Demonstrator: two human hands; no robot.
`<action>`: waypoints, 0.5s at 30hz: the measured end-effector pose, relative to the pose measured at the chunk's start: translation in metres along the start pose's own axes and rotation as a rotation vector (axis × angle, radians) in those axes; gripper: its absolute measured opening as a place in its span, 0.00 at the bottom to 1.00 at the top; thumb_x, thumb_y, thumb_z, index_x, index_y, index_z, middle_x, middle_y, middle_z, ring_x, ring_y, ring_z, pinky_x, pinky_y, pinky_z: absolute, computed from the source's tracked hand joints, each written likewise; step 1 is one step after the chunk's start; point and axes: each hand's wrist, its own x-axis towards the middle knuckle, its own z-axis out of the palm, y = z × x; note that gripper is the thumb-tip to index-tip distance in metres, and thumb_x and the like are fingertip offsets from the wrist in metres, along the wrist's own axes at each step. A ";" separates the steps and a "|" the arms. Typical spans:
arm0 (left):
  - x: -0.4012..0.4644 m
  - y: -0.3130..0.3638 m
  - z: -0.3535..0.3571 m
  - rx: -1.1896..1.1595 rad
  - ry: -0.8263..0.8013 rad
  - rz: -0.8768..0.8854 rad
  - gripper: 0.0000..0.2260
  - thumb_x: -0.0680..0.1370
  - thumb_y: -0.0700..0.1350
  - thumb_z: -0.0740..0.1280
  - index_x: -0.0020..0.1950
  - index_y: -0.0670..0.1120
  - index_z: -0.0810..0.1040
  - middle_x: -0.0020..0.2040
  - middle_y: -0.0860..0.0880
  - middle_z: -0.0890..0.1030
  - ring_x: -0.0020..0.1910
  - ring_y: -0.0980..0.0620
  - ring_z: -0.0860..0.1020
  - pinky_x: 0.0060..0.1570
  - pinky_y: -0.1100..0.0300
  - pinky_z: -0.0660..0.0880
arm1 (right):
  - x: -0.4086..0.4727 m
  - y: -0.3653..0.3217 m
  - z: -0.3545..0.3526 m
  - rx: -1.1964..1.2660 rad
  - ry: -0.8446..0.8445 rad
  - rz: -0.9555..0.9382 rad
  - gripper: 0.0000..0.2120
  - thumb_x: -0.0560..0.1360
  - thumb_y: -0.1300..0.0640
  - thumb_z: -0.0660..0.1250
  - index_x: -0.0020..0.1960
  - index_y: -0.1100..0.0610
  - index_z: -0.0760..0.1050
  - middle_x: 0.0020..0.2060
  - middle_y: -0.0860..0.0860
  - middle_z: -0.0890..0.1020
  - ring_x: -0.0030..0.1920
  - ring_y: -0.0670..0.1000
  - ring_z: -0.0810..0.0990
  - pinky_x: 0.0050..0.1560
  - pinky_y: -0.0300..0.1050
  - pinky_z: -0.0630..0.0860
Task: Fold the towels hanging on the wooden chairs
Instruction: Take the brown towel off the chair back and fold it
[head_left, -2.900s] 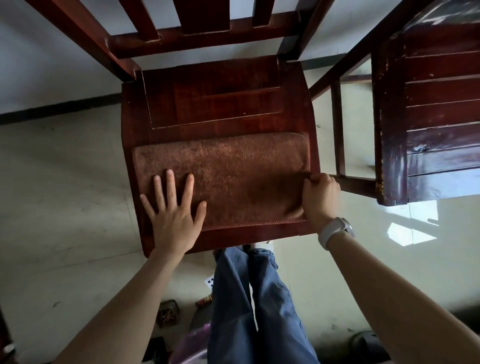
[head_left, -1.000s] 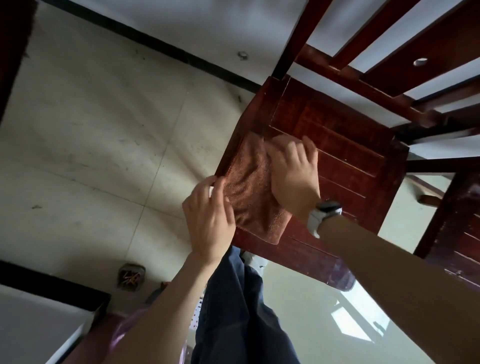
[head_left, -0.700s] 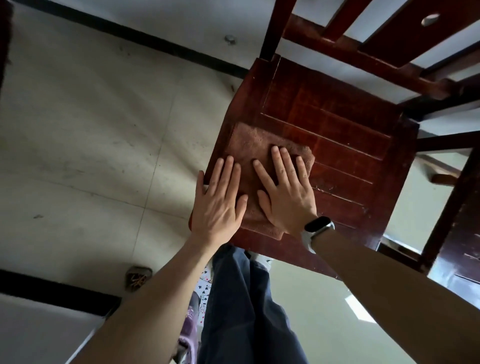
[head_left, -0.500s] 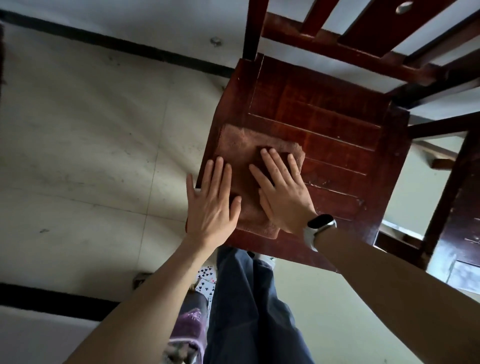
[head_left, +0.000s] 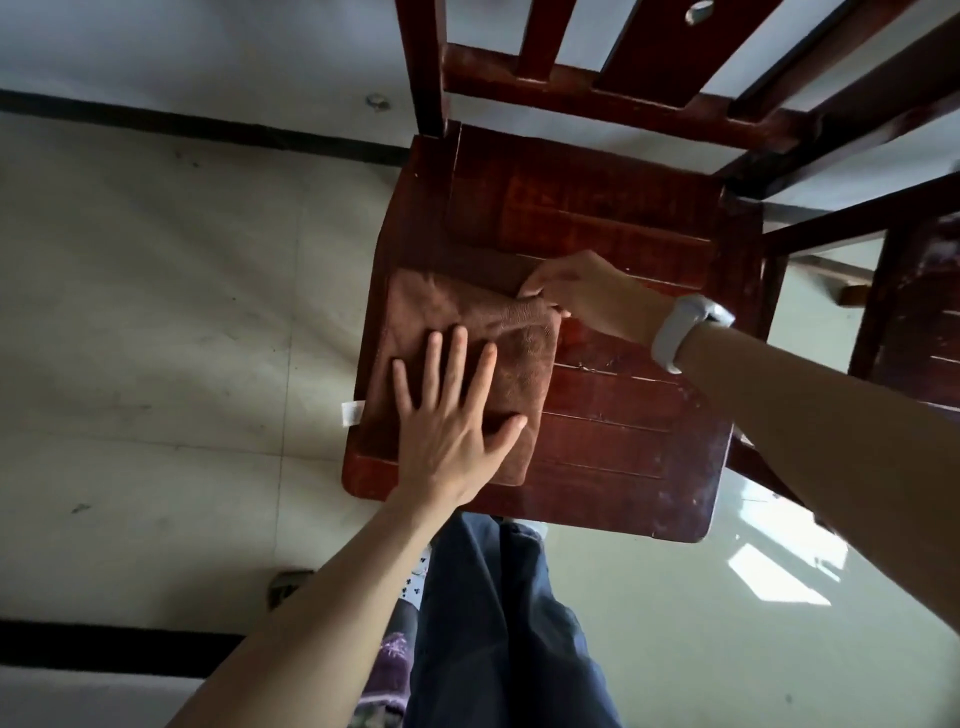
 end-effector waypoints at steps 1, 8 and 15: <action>0.000 -0.001 0.002 0.010 0.012 0.005 0.34 0.73 0.67 0.51 0.75 0.50 0.54 0.75 0.43 0.54 0.74 0.42 0.50 0.67 0.37 0.43 | 0.003 -0.003 -0.002 -0.034 -0.059 0.002 0.12 0.75 0.64 0.57 0.50 0.62 0.79 0.31 0.47 0.72 0.31 0.43 0.70 0.32 0.33 0.66; -0.001 -0.004 0.009 0.011 0.075 0.028 0.33 0.74 0.66 0.52 0.74 0.50 0.55 0.75 0.45 0.53 0.74 0.43 0.52 0.68 0.37 0.46 | 0.014 -0.009 -0.014 -0.389 -0.292 -0.034 0.14 0.77 0.61 0.55 0.58 0.55 0.74 0.44 0.47 0.74 0.43 0.47 0.73 0.45 0.42 0.65; -0.001 -0.004 0.009 0.006 0.071 0.023 0.32 0.74 0.66 0.52 0.74 0.51 0.56 0.75 0.46 0.53 0.74 0.43 0.51 0.68 0.37 0.46 | 0.009 0.026 -0.041 -0.559 -0.179 -0.084 0.07 0.77 0.55 0.62 0.50 0.56 0.77 0.54 0.51 0.76 0.46 0.46 0.70 0.46 0.40 0.64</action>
